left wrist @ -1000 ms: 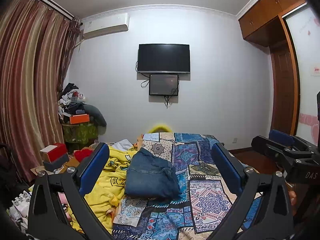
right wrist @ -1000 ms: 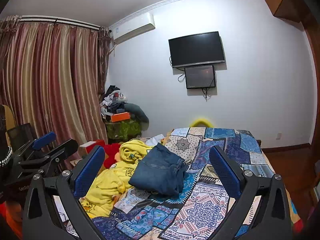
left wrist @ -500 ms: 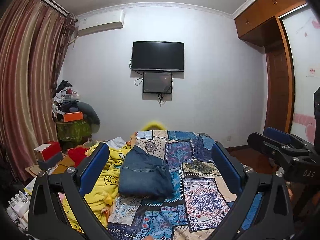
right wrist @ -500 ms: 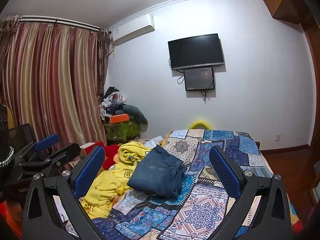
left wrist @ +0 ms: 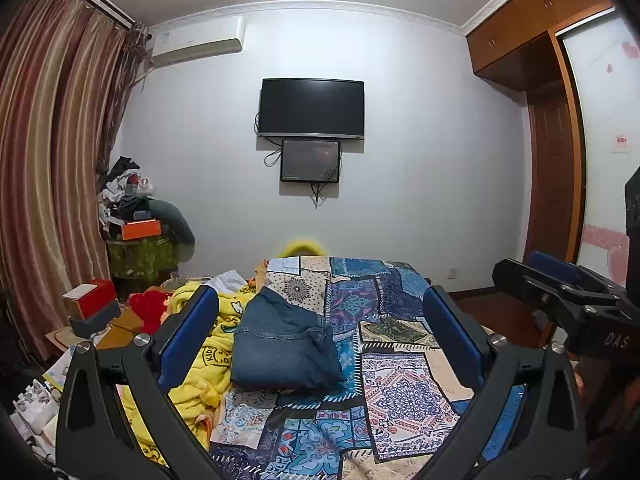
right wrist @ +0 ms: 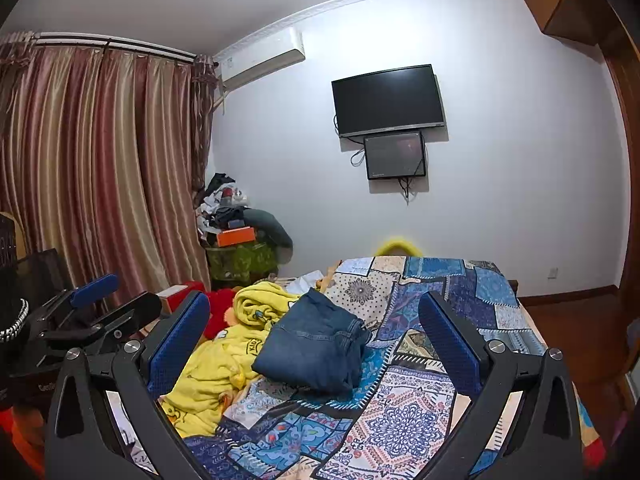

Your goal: Fold large clothes

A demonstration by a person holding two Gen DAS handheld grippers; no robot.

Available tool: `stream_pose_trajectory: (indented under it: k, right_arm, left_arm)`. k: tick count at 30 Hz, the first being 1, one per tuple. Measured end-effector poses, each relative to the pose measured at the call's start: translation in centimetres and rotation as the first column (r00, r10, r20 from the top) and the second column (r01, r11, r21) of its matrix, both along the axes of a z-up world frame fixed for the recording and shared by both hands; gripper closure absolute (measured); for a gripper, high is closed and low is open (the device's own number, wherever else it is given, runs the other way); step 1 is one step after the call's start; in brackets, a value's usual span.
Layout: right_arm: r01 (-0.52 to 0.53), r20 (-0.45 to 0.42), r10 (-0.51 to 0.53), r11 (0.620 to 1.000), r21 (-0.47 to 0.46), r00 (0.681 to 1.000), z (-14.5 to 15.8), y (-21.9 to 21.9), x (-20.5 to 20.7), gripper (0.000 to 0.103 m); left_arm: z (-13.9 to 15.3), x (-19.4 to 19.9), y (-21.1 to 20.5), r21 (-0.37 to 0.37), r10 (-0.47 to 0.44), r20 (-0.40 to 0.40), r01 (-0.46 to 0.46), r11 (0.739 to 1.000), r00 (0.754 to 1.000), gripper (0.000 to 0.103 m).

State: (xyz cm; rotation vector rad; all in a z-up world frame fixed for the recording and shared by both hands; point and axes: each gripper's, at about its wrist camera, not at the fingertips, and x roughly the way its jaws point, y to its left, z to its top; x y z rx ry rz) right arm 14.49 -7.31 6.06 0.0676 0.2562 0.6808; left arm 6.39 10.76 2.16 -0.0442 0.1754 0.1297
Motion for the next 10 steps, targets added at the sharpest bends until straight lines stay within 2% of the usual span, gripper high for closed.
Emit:
stream_pose_trajectory:
  k: [10]
  right_arm:
    - [0.003, -0.023, -0.003, 1.000, -0.007, 1.000, -0.7, 0.4, 0.6, 0.000]
  left_arm:
    - [-0.8, 1.0, 0.5, -0.016, -0.001, -0.030, 0.000, 1.000, 1.000, 0.001]
